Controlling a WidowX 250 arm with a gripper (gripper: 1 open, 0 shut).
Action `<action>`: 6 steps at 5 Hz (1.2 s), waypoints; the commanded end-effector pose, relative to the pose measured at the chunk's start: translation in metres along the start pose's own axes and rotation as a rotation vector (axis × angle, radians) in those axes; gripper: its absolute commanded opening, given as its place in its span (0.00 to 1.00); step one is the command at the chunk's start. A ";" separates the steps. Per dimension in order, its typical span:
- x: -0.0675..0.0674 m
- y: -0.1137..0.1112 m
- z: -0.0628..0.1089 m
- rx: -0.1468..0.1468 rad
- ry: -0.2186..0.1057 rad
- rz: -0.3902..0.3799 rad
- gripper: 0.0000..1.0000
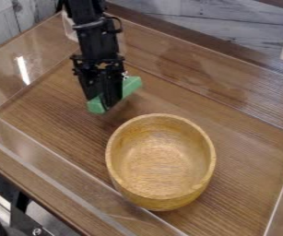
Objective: Remove the green block from inside the brown bowl and put it on the table
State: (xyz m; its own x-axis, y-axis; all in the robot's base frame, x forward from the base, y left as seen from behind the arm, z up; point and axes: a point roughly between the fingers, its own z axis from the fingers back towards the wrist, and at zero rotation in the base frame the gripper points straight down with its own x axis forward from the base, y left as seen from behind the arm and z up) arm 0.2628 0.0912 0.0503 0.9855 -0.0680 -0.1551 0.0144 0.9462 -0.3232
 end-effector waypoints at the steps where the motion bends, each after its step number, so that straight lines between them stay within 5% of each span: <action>1: 0.007 0.004 0.017 0.022 -0.055 -0.001 0.00; 2: 0.007 0.005 0.018 0.017 -0.054 0.002 1.00; 6: 0.002 0.005 0.042 0.012 -0.069 0.000 1.00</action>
State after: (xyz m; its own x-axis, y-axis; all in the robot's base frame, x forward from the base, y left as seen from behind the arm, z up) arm 0.2620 0.1008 0.0625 0.9825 -0.0608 -0.1759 -0.0058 0.9346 -0.3557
